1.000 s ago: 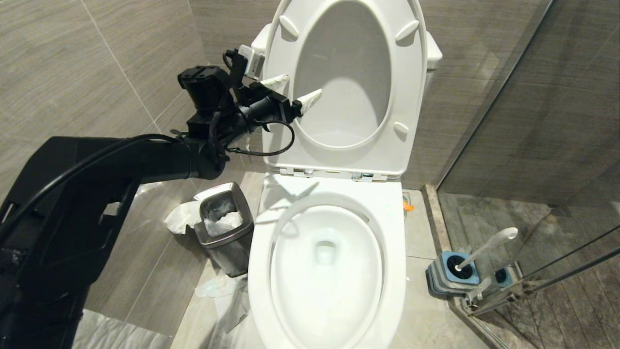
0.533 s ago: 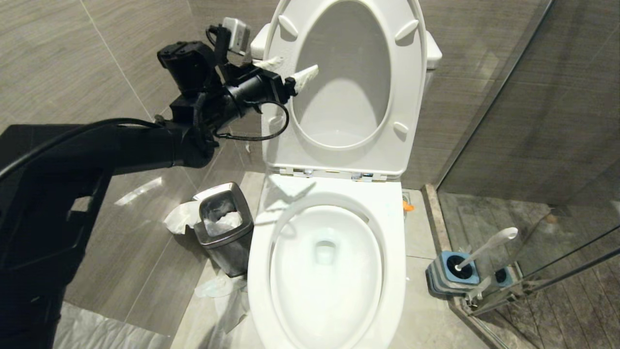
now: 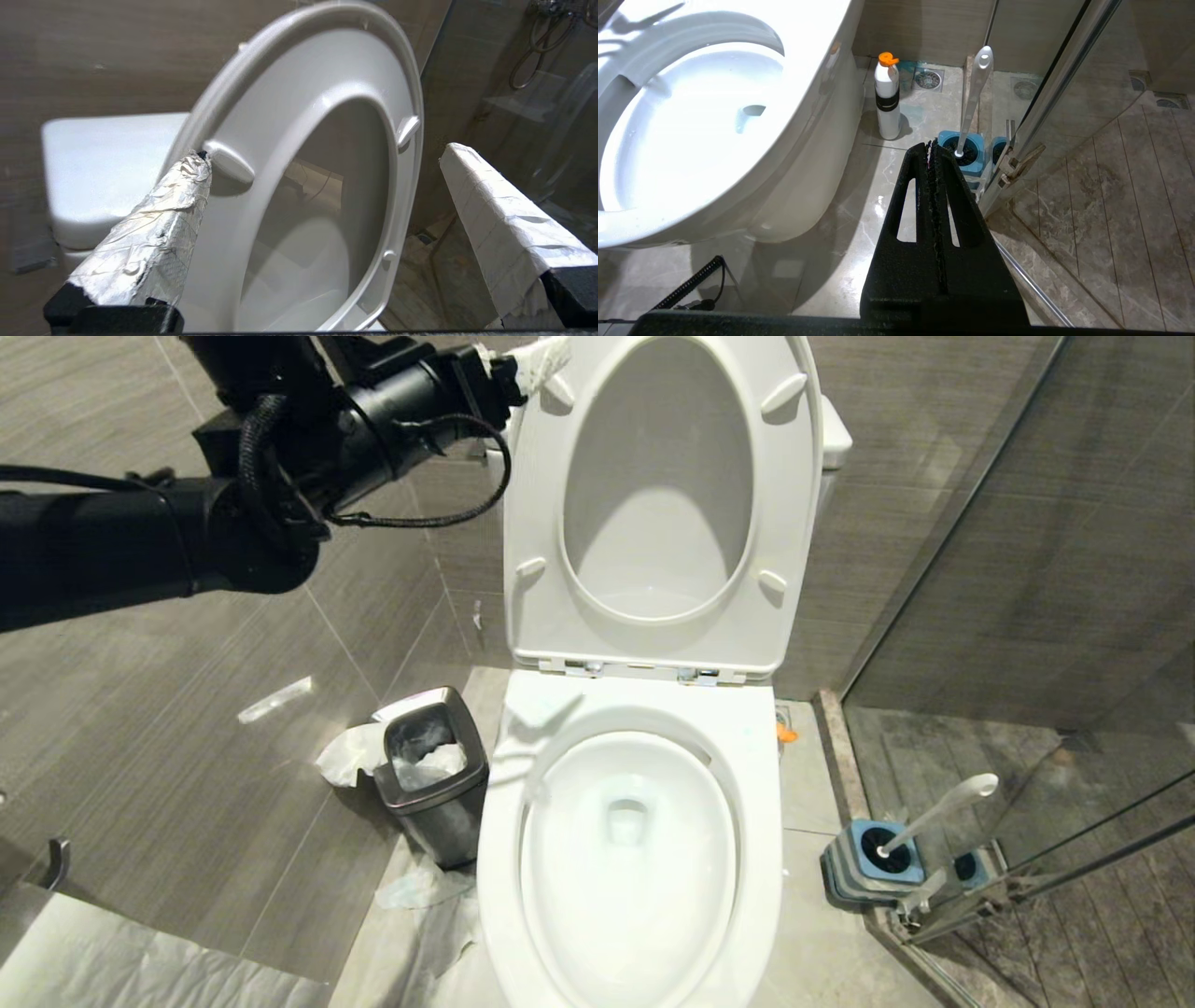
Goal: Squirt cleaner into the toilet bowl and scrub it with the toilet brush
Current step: Pour in the cleaning agent
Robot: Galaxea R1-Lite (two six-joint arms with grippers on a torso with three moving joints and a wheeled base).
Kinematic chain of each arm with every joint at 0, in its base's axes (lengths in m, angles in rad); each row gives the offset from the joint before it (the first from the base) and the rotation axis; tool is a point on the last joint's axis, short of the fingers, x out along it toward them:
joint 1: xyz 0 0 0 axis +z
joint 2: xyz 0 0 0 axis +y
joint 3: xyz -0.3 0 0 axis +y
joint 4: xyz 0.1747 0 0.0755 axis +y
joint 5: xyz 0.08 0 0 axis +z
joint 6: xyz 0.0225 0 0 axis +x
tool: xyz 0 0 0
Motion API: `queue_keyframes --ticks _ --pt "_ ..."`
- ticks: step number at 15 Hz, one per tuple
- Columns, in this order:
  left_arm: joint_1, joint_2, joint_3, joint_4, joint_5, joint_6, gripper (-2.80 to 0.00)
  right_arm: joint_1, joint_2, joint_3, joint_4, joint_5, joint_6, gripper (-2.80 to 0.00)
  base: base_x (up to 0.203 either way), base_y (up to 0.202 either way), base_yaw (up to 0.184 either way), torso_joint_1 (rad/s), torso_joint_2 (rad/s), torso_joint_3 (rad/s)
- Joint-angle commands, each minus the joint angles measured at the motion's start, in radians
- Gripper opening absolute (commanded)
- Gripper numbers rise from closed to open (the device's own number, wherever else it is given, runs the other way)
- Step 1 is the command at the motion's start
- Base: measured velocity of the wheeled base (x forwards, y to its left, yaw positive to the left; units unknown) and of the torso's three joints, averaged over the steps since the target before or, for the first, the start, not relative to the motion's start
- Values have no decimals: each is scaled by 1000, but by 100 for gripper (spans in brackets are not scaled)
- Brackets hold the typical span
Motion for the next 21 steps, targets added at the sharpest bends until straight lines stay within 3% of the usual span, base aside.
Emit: queue_keyframes --ticks 1,8,13,17,21 --pt "12 -101 1 37 -1 -1 0 0 1 0 -1 0 0 -280 0 0 0 0 0 0" --pt "61 -275 10 222 0 -3 0 0 1 0 0 0 0 -280 0 0 0 0 0 0" --pt "129 -460 120 422 0 -7 0 0 1 0 -1 0 0 -280 0 0 0 0 0 0" --pt "281 -594 268 491 0 40 0 0 1 0 -1 0 0 -280 0 0 0 0 0 0" --pt "382 -621 290 493 3 97 0 0 1 0 -1 0 0 -280 0 0 0 0 0 0"
